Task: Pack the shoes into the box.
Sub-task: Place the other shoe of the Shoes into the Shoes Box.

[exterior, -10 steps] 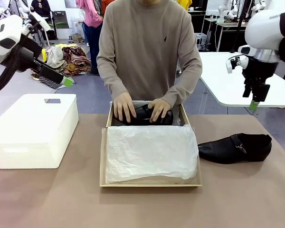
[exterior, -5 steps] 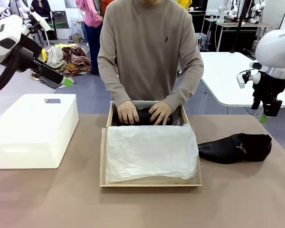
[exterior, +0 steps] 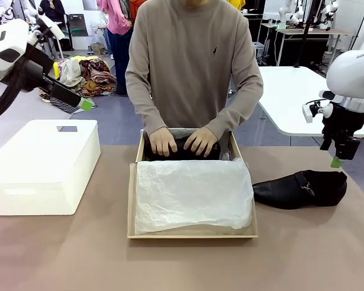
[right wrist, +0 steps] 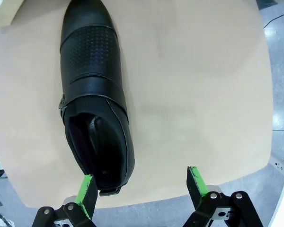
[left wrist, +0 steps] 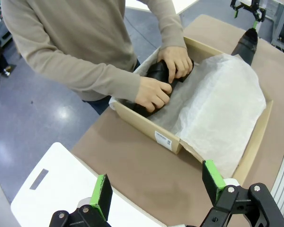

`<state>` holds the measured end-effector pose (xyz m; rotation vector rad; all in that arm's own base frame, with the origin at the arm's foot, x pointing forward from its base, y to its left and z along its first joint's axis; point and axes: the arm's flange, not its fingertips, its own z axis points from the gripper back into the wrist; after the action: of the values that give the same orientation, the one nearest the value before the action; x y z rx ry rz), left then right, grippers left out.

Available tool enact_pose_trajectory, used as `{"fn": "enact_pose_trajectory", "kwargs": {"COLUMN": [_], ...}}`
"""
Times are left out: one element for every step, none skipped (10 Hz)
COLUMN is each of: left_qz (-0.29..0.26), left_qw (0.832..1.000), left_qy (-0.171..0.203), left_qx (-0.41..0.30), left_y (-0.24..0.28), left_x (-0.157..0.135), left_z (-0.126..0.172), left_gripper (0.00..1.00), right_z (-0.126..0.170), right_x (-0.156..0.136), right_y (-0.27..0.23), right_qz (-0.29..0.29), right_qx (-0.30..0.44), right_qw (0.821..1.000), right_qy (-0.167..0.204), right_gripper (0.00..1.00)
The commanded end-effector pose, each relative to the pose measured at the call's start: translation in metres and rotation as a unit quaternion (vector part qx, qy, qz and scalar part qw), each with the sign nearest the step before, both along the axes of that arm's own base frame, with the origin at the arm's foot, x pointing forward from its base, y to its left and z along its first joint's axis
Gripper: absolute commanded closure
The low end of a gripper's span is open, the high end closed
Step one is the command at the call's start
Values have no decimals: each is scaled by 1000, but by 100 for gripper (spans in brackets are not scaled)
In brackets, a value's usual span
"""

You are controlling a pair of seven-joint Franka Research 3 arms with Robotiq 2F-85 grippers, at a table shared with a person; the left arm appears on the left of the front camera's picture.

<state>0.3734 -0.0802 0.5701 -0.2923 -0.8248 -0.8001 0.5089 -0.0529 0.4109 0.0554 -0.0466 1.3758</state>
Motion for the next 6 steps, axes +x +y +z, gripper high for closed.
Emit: {"fn": "enact_pose_trajectory", "kwargs": {"left_qz": [-5,-5,-5,-5,-5,-5], "left_qw": [1000,1000,1000,1000,1000,1000], "left_qy": [-1,-1,-1,-1,-1,-1], "left_qx": [-7,-7,-7,-7,-7,-7], "left_y": [1,1,1,1,1,1], "left_x": [0,0,0,0,0,0], "left_z": [-2,-2,-2,-2,-2,-2], "left_gripper": [0,0,0,0,0,0], "right_z": [2,2,2,2,2,0], "right_x": [1,1,1,1,1,0], "right_y": [-1,-1,-1,-1,-1,0], "right_qz": [1,1,1,1,1,0], "right_qx": [-2,-2,-2,-2,-2,0], "right_qw": [1000,1000,1000,1000,1000,1000], "right_qy": [-2,-2,-2,-2,-2,0], "right_gripper": [0,0,0,0,0,0]}}
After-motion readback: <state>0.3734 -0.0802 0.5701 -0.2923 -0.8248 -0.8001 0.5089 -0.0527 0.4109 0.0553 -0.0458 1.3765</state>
